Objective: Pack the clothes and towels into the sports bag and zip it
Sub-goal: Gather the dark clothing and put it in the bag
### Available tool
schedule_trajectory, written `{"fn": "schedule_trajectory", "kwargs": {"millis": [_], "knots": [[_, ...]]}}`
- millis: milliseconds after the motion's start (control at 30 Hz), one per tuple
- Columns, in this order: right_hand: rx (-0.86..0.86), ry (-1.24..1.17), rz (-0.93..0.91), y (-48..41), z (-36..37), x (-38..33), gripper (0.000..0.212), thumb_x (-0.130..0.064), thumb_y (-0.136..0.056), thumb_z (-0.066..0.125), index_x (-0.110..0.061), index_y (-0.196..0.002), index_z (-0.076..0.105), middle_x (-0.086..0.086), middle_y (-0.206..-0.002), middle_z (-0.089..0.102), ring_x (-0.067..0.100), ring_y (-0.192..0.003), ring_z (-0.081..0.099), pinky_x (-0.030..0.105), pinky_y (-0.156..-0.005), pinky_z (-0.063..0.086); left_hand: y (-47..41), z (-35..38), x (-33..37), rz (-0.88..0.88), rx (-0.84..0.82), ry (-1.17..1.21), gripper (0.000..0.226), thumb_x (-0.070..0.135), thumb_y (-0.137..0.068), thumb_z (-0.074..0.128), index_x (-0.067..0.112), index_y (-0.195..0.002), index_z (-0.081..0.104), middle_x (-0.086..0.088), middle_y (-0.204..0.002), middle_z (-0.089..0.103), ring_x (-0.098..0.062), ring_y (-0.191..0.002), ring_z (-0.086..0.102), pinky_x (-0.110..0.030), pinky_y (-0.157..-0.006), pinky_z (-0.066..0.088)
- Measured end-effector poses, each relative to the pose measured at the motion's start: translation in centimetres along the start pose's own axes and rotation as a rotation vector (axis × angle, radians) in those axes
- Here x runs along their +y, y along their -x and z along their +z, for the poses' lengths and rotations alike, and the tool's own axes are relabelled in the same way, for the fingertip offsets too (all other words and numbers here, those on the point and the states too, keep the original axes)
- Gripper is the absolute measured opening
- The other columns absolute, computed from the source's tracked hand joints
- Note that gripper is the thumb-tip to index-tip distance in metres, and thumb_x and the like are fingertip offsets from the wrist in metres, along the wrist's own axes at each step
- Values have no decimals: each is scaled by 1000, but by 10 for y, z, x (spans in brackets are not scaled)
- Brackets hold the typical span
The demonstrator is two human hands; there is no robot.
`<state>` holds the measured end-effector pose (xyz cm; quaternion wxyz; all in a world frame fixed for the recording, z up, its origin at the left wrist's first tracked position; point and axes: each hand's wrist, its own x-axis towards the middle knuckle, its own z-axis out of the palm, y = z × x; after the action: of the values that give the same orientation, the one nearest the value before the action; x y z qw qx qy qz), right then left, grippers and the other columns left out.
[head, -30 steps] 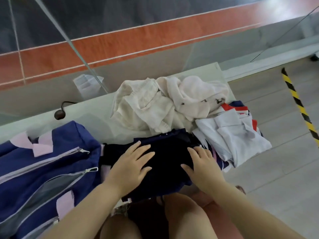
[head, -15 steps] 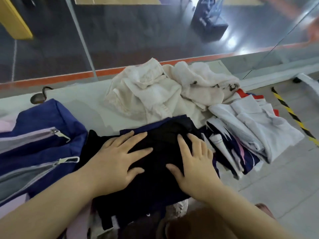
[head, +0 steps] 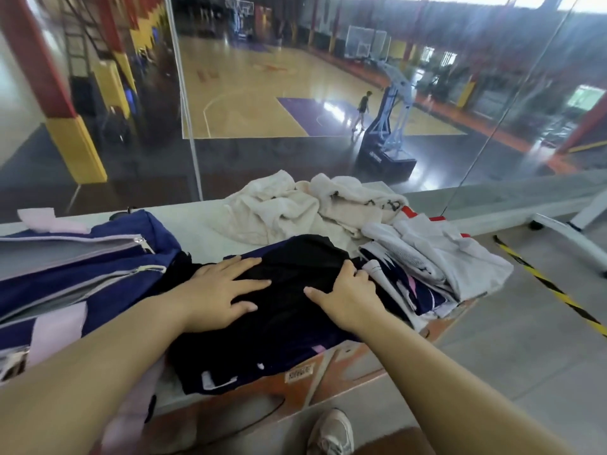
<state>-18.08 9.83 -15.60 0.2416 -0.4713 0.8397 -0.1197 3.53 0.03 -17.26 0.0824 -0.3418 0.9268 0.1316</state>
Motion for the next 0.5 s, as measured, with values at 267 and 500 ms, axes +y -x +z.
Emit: {"fn": "schedule_trajectory", "kwargs": {"millis": [267, 500], "knots": [[-151, -96, 77, -18, -9, -12, 89, -57, -60, 78, 5, -118, 51, 15, -103, 63, 30, -88, 62, 40, -82, 53, 12, 0, 4, -33, -4, 18, 82, 74, -60, 5, 55, -138, 21, 19, -156, -3, -12, -145, -4, -37, -117, 5], [-219, -283, 53, -22, -13, -10, 68, -36, -58, 86, -4, -112, 59, 7, -103, 64, 25, -92, 61, 37, -87, 52, 11, 1, 6, -42, 20, 14, 83, 73, -60, 4, 53, -139, 21, 17, -157, -4, -14, -145, -5, -39, -116, 6]]}}
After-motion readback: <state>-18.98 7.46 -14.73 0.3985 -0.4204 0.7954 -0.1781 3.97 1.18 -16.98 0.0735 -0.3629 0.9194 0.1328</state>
